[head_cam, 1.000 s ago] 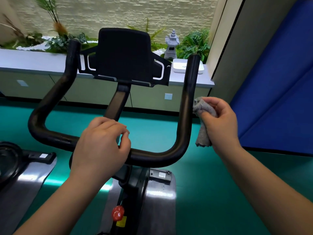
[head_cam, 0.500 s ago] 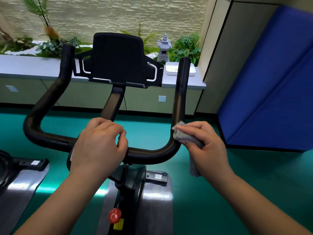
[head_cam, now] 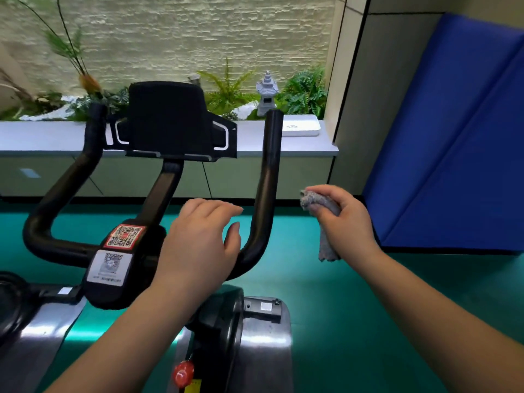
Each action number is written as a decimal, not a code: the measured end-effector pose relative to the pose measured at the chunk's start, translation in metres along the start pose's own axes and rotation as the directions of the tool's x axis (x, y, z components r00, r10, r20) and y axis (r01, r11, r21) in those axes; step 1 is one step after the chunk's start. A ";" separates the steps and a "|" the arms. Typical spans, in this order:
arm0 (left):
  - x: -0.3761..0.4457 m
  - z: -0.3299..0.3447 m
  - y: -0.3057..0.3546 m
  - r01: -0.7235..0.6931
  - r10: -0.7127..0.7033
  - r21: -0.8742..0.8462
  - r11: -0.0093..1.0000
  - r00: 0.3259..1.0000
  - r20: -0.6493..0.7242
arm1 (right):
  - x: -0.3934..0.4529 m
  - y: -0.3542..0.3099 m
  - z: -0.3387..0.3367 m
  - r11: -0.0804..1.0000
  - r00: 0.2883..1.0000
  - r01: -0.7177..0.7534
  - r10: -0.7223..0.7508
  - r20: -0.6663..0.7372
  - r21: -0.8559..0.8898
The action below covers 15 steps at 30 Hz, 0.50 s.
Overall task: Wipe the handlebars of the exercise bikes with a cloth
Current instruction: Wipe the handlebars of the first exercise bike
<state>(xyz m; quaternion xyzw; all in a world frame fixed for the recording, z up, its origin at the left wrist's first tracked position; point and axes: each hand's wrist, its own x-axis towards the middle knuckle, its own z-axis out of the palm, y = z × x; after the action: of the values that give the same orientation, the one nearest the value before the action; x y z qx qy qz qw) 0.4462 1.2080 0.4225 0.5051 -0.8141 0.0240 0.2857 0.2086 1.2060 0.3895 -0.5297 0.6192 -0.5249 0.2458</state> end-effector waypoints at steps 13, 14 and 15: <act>0.081 0.135 0.156 -0.165 0.164 0.141 0.976 0.986 0.022 | 0.083 0.084 -0.168 0.987 0.988 0.015 0.011 0.156 -0.163; 0.086 0.147 0.159 -0.159 0.151 0.163 0.974 0.987 0.061 | 0.089 0.091 -0.176 0.982 0.986 0.011 0.020 0.165 -0.187; 0.091 0.158 0.162 -0.148 0.130 0.182 0.972 0.986 0.107 | 0.096 0.099 -0.183 0.978 0.985 0.010 0.026 0.173 -0.208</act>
<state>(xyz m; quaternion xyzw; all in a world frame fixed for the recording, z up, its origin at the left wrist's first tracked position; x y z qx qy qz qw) 0.2117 1.1621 0.3754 0.4721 -0.8541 0.0975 0.1954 -0.0182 1.1787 0.3837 -0.5940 0.6488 -0.4079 0.2447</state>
